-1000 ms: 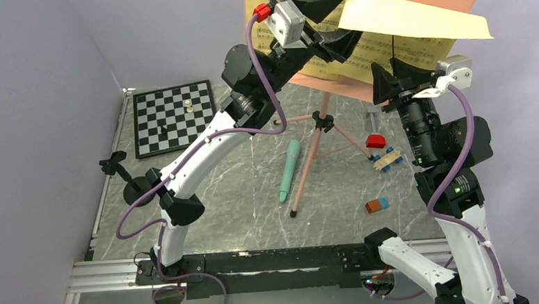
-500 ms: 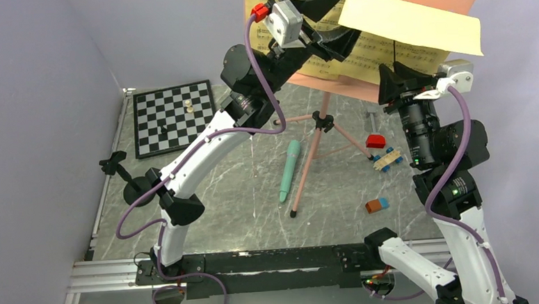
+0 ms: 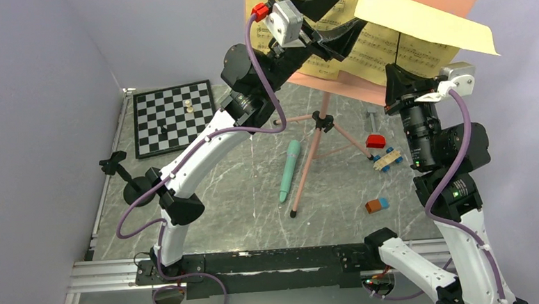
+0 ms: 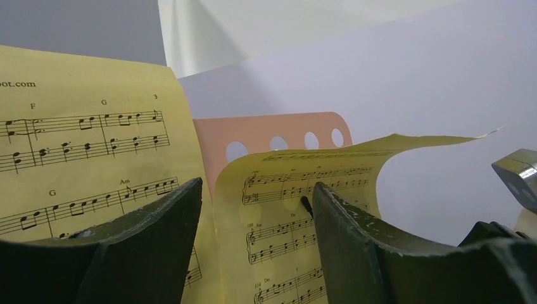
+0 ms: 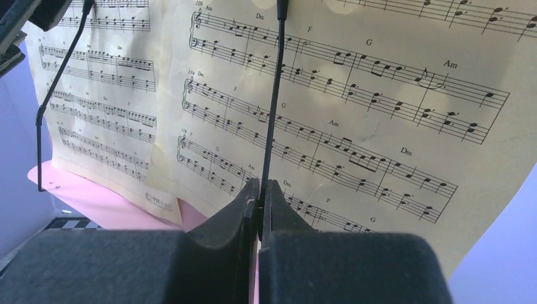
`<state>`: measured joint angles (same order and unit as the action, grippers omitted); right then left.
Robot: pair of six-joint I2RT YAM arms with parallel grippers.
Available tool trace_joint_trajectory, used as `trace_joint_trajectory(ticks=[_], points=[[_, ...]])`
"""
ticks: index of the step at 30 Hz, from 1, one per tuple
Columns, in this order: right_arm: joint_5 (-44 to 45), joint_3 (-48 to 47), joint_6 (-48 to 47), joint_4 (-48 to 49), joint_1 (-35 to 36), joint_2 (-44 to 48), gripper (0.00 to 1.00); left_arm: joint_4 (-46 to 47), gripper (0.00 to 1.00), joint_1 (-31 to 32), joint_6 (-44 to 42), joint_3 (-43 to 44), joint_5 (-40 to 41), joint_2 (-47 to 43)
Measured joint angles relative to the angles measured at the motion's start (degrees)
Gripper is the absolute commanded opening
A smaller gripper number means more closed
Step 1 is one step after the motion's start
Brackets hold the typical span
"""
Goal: Set up the instrument practice props
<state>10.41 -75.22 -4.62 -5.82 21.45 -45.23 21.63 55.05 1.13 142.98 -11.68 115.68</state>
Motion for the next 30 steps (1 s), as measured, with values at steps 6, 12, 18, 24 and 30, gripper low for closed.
trace_joint_trajectory(ticks=[6, 12, 18, 24, 30], points=[[-0.79, 0.37, -0.48, 0.04, 0.0, 0.35, 0.0, 0.02, 0.69, 0.0, 0.0, -0.26, 0.02, 0.0], [-2.69, 1.05, -1.25, 0.37, -0.04, 0.92, 0.0, -0.02, 0.7, 0.0, 0.0, -0.7, 0.02, 0.0], [-3.54, 1.88, -1.42, 1.16, -0.07, 1.49, 0.0, -0.04, 0.7, 0.0, -0.02, -1.7, 0.04, 0.0], [-3.26, 2.01, -1.44, 1.22, -0.07, 1.49, 0.23, 0.0, 0.7, -0.11, -0.02, -3.52, 0.04, 0.0], [-3.58, 2.03, -1.33, 0.79, -0.02, 1.49, 0.5, 0.66, 0.7, -0.11, -0.04, -4.85, 0.04, -0.04]])
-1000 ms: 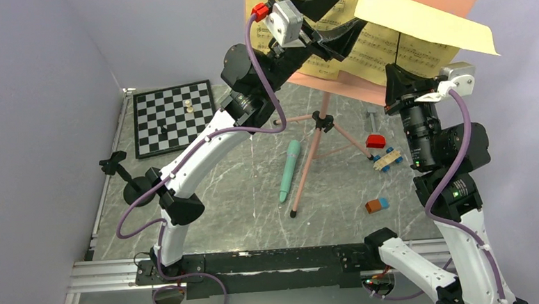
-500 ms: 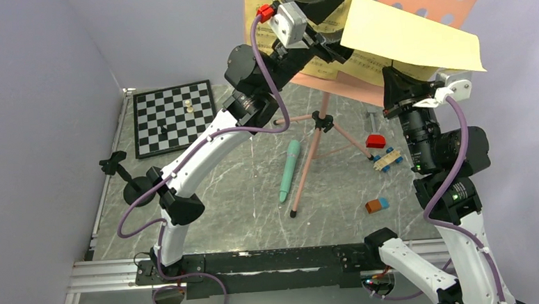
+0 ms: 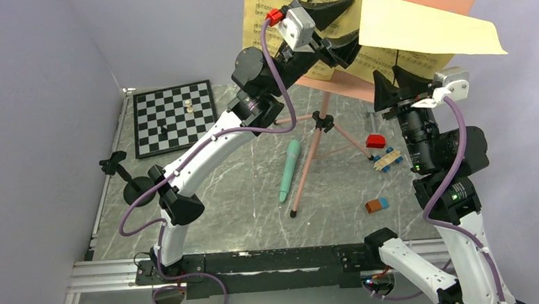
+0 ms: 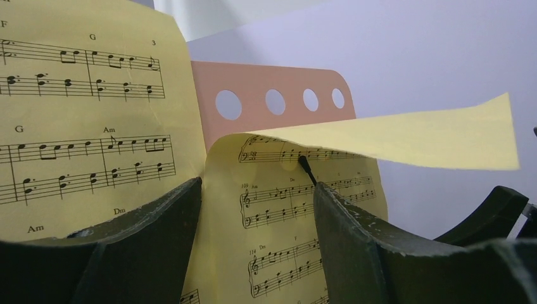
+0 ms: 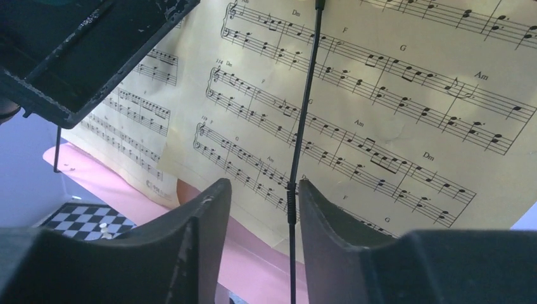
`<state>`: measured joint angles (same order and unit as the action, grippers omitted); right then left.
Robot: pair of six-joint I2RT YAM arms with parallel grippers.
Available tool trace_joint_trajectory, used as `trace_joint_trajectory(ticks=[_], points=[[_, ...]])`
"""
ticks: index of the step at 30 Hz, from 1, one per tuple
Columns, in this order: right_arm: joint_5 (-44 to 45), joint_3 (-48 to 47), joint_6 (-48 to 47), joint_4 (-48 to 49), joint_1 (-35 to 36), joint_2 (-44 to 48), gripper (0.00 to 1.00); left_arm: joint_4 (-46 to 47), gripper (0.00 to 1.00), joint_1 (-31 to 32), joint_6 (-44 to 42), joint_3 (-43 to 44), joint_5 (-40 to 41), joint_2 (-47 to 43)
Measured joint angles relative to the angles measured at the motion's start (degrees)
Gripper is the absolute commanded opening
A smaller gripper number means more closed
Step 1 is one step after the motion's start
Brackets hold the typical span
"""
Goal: Set up the instrument practice props
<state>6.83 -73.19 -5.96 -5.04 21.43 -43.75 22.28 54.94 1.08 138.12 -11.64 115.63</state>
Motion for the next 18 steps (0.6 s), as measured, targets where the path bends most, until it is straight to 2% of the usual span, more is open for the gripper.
trace_joint_trajectory(ticks=[7, 11, 18], points=[[-1.22, -1.07, 0.0, -2.45, 0.04, -0.15, 0.53, 0.15, 0.71, 0.0, 0.0, -0.66, 0.0, -0.42], [-1.53, -3.93, 0.0, -3.52, 0.04, -0.2, 0.48, 0.17, 0.71, 0.0, 0.0, -1.79, -0.07, -1.07], [-1.16, -16.65, -0.15, -4.94, 0.04, -3.15, 0.46, -0.37, 0.71, 0.0, 0.02, -4.33, -0.31, -2.78]])
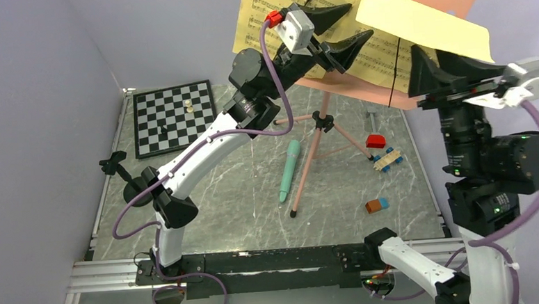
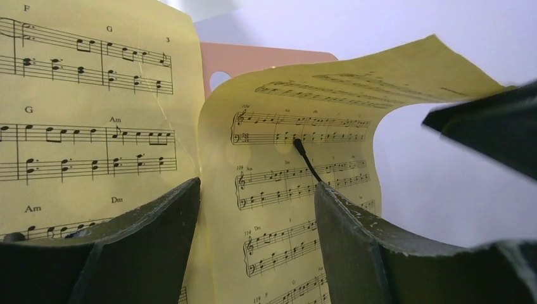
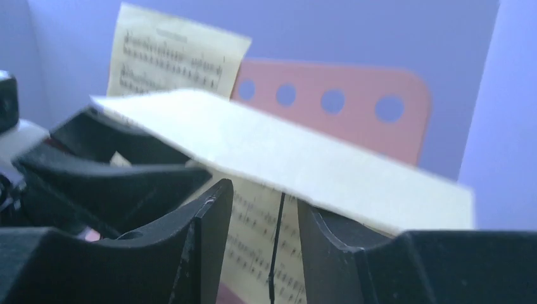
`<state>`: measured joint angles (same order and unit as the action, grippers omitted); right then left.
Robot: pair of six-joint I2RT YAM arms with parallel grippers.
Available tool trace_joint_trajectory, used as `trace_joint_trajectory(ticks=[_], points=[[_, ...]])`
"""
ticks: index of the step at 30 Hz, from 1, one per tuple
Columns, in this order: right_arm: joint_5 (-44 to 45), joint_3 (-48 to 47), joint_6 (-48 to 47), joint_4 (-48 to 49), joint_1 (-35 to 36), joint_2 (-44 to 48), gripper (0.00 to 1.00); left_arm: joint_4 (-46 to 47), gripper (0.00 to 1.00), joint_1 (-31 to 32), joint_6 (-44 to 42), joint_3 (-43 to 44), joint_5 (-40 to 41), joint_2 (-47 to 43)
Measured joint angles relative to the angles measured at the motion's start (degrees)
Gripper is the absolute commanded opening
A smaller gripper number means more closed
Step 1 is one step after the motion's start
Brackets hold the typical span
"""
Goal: Set up the instrument practice props
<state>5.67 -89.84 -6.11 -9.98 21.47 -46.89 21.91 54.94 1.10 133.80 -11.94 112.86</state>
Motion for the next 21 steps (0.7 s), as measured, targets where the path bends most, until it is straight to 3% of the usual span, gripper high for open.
trace_joint_trajectory(ticks=[10, 21], points=[[0.87, -11.72, -2.6, -0.02, 0.0, -7.37, 0.46, -0.28, 0.71, 0.0, 0.24, -2.49, -1.31, -1.73], [0.94, -14.99, -4.13, -0.28, 0.0, -12.66, 0.46, -0.26, 0.72, 0.0, -0.02, -2.08, -1.4, -2.01]])
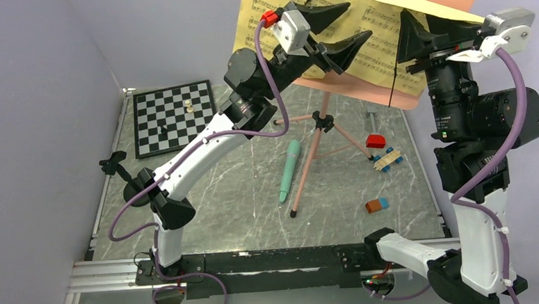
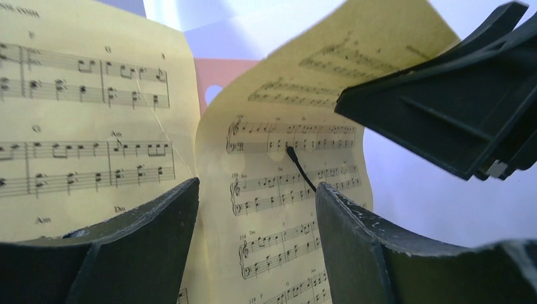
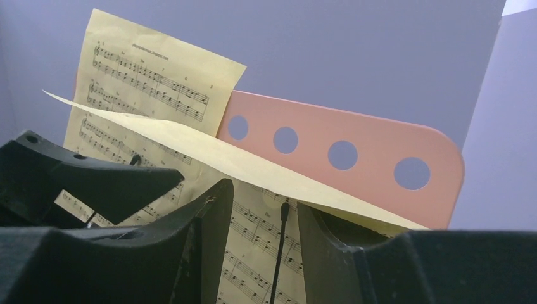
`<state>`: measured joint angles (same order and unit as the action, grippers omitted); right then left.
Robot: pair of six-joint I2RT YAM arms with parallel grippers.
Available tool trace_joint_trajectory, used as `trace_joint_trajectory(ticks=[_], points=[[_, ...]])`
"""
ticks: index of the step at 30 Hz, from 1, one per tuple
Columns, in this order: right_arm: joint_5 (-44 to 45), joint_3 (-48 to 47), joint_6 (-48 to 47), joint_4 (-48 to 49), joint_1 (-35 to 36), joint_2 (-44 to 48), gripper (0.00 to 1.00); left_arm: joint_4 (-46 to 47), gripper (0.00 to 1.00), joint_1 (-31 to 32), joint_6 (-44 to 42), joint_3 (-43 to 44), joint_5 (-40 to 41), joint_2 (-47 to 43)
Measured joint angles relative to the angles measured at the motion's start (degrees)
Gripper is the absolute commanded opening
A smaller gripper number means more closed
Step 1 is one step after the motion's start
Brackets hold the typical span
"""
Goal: Set up the instrument practice props
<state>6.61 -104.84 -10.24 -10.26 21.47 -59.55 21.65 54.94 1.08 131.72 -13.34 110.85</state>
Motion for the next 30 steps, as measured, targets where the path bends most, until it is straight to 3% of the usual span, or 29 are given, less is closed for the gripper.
trace_joint_trajectory(ticks=[7, 21, 30], points=[[0.68, -3.56, -1.53, -0.07, 0.0, -1.97, 0.47, 1.38, 0.72, -0.04, 0.0, -0.28, 0.02, -0.9], [2.71, -10.1, -8.04, 0.5, 0.0, -7.52, 0.47, 2.75, 0.72, -0.11, -3.54, -29.7, 0.2, -18.6], [3.45, -13.6, -12.04, 0.44, 0.0, -12.66, 0.47, 2.93, 0.73, -0.09, -3.67, -36.52, 0.09, -23.34]])
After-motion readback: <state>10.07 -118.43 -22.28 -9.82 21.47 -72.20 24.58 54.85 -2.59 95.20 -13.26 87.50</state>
